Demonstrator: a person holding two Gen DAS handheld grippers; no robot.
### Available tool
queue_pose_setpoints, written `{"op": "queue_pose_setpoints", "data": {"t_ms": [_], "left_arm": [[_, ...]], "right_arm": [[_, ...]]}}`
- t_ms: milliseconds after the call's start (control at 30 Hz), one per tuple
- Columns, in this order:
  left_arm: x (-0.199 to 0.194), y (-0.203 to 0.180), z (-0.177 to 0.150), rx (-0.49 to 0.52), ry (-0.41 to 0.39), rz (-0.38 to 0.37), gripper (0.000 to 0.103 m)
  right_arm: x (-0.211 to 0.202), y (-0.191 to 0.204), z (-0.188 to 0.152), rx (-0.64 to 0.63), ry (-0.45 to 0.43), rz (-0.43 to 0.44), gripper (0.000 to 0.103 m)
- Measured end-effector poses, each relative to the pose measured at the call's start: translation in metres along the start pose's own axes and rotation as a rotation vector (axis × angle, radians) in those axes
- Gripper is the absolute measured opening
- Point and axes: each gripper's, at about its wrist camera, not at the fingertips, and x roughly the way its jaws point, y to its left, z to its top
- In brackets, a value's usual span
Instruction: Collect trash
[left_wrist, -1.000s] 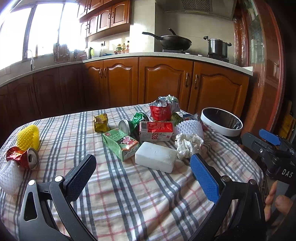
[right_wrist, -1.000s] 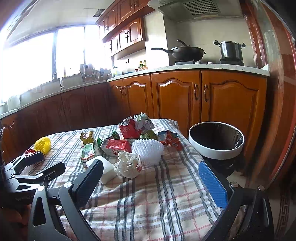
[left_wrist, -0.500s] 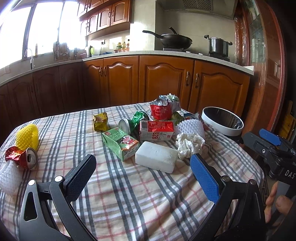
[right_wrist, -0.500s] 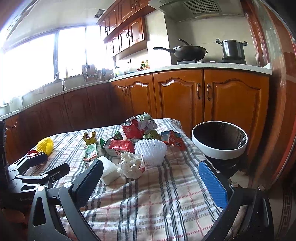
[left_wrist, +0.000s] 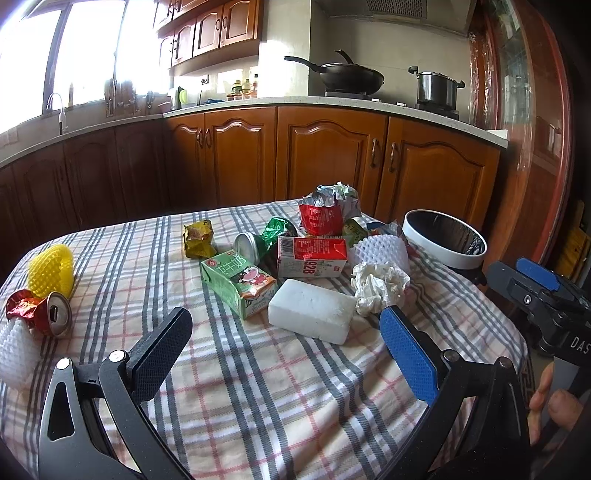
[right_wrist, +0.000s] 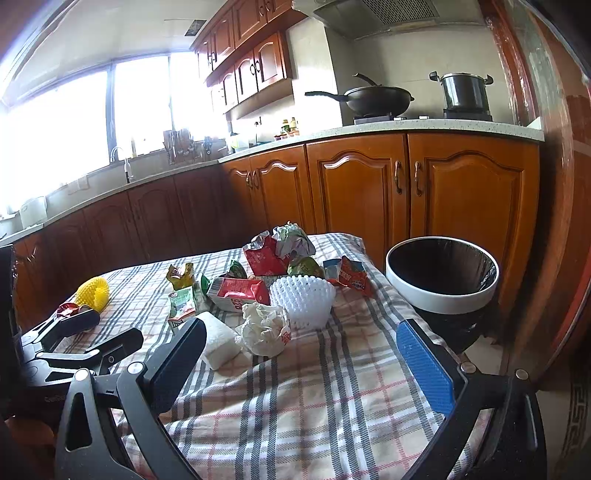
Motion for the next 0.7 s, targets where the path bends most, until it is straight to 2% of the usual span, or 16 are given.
{"op": "queue_pose_setpoints", "data": {"t_ms": [600,700], "left_arm": [[0.012,-0.001,0.0,0.003,0.037,-0.015,0.103],[0.017,-0.001,0.0,-0.002,0.053,-0.025,0.103]], "right_arm": [[0.012,-0.002,-0.001,0.013,0.026,0.021,0.103],[0.016,-0.003,-0.001,0.022,0.041,0.03,0.1]]}}
